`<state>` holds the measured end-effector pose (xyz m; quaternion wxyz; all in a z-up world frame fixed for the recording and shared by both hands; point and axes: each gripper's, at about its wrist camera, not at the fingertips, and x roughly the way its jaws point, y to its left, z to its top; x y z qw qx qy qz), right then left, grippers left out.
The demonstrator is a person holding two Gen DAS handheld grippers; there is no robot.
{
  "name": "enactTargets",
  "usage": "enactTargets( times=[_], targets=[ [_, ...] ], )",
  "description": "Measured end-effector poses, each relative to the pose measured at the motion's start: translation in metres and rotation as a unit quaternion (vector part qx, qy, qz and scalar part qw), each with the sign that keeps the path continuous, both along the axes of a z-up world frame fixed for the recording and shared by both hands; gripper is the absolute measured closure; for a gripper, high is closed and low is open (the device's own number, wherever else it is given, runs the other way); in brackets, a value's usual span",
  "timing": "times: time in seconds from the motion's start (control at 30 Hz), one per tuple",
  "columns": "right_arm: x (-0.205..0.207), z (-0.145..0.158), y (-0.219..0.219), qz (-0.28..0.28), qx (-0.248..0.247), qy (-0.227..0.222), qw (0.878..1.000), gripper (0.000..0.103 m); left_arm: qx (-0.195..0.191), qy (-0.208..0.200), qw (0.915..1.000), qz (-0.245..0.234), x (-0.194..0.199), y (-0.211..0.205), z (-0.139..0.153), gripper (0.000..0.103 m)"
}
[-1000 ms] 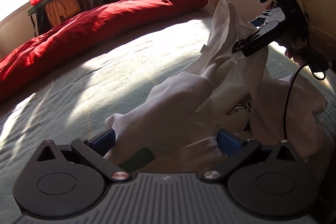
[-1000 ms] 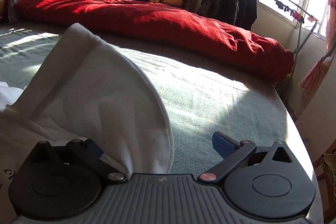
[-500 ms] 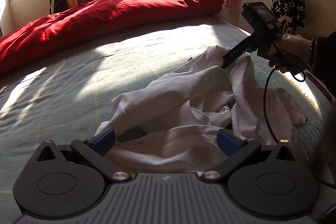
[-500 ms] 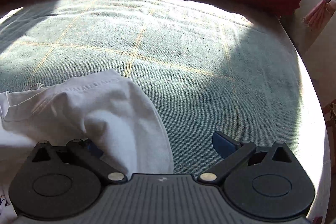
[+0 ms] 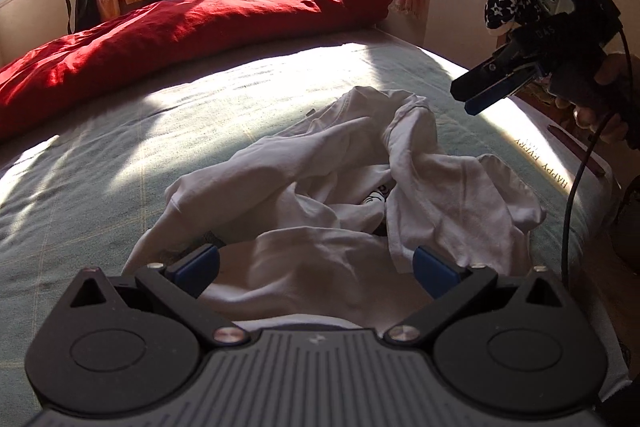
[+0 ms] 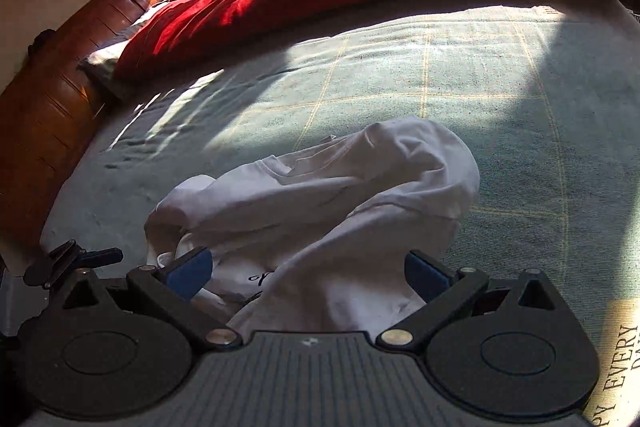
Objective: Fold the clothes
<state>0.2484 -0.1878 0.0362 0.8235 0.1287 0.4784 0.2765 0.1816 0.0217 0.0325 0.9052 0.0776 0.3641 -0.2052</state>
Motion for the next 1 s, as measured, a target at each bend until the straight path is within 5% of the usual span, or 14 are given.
enactTargets(
  times=[0.23, 0.47, 0.7, 1.0],
  targets=[
    [-0.036, -0.037, -0.004, -0.004, 0.062, 0.043, 0.997, 0.0, 0.01, 0.011, 0.9999, 0.008, -0.01, 0.006, -0.006, 0.001],
    [-0.038, -0.036, 0.025, 0.02, 0.095, 0.034, 0.995, 0.0, 0.009, 0.014, 0.9998, 0.013, -0.008, 0.004, -0.008, 0.001],
    [-0.031, -0.07, 0.037, 0.017, 0.067, 0.066, 0.995, 0.0, 0.015, 0.022, 0.9995, 0.018, -0.012, 0.01, -0.011, 0.001],
    [-0.042, -0.079, 0.014, 0.016, 0.023, 0.043, 0.999, 0.0, -0.012, 0.017, 0.9997, 0.011, -0.004, 0.007, -0.007, 0.001]
  ],
)
